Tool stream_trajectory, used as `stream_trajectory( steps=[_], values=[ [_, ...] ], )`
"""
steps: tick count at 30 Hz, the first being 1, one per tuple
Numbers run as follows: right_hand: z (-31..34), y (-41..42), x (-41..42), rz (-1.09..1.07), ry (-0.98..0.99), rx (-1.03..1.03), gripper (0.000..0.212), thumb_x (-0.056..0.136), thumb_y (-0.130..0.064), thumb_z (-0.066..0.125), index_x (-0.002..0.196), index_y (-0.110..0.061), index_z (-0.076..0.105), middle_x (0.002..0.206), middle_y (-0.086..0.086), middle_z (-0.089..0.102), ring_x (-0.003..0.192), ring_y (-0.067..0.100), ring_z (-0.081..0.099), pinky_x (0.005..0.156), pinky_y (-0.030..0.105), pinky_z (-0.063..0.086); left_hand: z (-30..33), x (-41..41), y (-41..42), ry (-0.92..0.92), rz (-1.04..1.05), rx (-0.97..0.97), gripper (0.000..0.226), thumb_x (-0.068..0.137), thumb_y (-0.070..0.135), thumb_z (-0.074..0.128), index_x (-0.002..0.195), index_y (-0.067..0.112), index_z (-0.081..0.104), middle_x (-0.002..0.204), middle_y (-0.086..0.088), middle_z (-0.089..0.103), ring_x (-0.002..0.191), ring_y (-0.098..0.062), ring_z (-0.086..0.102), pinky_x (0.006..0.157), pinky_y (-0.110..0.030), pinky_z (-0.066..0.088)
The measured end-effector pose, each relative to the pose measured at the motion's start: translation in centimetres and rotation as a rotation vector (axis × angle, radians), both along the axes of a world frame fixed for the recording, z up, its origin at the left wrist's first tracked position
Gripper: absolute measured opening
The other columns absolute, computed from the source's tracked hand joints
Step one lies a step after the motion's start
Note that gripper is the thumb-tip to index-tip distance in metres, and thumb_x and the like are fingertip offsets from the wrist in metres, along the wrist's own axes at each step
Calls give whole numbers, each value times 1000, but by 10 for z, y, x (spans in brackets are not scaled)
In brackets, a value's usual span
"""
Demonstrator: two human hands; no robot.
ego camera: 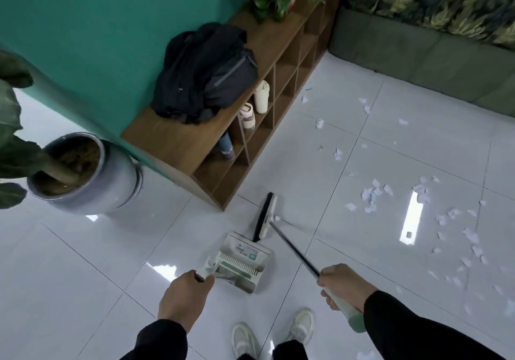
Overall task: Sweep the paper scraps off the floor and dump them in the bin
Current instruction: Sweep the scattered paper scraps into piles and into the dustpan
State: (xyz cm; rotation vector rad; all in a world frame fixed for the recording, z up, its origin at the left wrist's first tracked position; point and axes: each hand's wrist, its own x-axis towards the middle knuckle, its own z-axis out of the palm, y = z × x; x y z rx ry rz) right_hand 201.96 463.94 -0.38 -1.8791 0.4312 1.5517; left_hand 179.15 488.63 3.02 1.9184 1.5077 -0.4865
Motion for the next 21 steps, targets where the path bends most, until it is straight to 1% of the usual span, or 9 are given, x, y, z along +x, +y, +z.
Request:
stream_trajectory(
  steps=[5,7,9,13,14,16,17,19,21],
  values=[
    [2,-70,1,-83,-41,-89,16,88,6,53,74,0,57,70,17,52,44,20,42,48,21,35,-2,2,-22,18,-21,-25,41,93,44,55,65,18,41,57,5,45,55,-17,40,55,-31,34],
    [6,-110,8,-141,-74,-138,12,90,5,52,80,2,59,72,19,54,41,20,44,47,20,36,-5,21,-34,12,-76,-30,38,93,43,56,67,16,49,61,4,55,56,-17,48,55,-30,38],
    [3,-139,15,-157,-112,-203,10,91,5,52,84,3,59,74,19,55,40,20,47,45,19,38,-6,37,-40,5,-119,-36,35,94,44,56,74,16,58,70,2,64,62,-17,56,55,-29,40],
    [12,-204,34,-241,-173,-270,8,90,2,54,84,4,59,66,16,54,42,19,44,45,20,36,-11,81,-62,-40,-224,-35,34,96,45,55,78,16,61,75,-1,67,69,-20,60,57,-31,40],
    [13,-205,36,-233,-174,-274,9,90,1,56,83,4,60,64,16,54,43,19,45,46,21,36,-10,80,-59,-34,-208,-25,35,96,45,54,78,17,61,74,-1,67,69,-20,60,57,-31,40],
    [27,-229,50,-280,-199,-272,11,91,1,57,81,5,61,64,16,55,46,21,47,46,22,38,-14,110,-71,-37,-269,-10,38,97,48,53,77,17,62,72,-1,66,69,-20,62,57,-32,41],
    [30,-225,52,-279,-204,-263,12,91,2,57,80,6,61,63,16,55,46,21,47,46,23,38,-13,109,-68,-36,-252,-1,39,98,49,53,77,17,62,71,-1,66,69,-20,62,57,-32,42],
    [46,-233,69,-338,-231,-227,15,91,1,58,77,4,60,62,16,54,45,21,46,46,23,37,-13,142,-75,-74,-281,15,39,98,51,53,78,19,63,71,-1,66,69,-20,63,59,-33,44],
    [50,-224,81,-357,-250,-197,14,91,-2,58,78,4,61,63,16,54,47,22,45,47,25,37,-9,159,-71,-117,-275,27,38,99,51,53,81,19,64,73,0,67,71,-20,63,61,-34,47]
  ],
)
